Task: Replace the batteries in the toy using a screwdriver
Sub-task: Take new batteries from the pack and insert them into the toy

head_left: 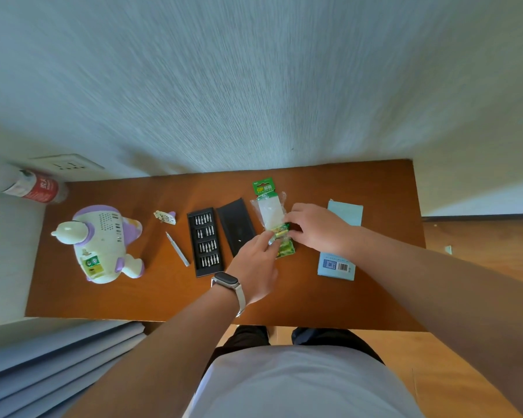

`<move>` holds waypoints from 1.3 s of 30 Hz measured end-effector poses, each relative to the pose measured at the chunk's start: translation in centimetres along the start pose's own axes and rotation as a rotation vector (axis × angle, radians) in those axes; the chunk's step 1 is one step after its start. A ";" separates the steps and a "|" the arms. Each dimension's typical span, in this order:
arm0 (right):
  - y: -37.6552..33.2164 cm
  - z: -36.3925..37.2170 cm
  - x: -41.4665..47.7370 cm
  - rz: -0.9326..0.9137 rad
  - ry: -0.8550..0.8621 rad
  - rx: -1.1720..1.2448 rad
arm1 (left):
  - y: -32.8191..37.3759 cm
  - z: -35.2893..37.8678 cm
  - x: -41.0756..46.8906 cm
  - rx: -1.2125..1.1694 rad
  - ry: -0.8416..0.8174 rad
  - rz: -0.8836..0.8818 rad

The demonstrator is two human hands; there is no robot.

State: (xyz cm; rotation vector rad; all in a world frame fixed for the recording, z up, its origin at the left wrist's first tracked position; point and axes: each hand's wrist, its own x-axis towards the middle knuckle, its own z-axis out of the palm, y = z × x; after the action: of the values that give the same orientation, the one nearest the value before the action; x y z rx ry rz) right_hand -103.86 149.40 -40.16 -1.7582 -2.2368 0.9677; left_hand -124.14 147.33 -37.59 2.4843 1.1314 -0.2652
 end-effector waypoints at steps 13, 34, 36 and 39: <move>-0.1 0.6 0.8 0.007 -0.020 0.006 | -0.1 0.3 -0.4 -0.016 0.007 -0.011; -0.9 -0.6 1.0 0.037 -0.132 -0.018 | -0.3 0.4 -0.8 0.009 0.062 0.014; -0.8 -0.8 0.6 0.039 -0.134 -0.017 | -0.3 0.4 -0.7 0.012 0.054 0.001; -0.5 -1.4 -0.1 0.073 -0.116 -0.023 | -0.1 0.4 -0.6 0.012 0.046 -0.024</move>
State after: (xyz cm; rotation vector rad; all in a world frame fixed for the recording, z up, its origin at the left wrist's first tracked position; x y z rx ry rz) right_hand -103.62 149.80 -38.76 -1.8505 -2.2756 1.0893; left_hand -124.62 146.81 -37.79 2.5001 1.1822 -0.2232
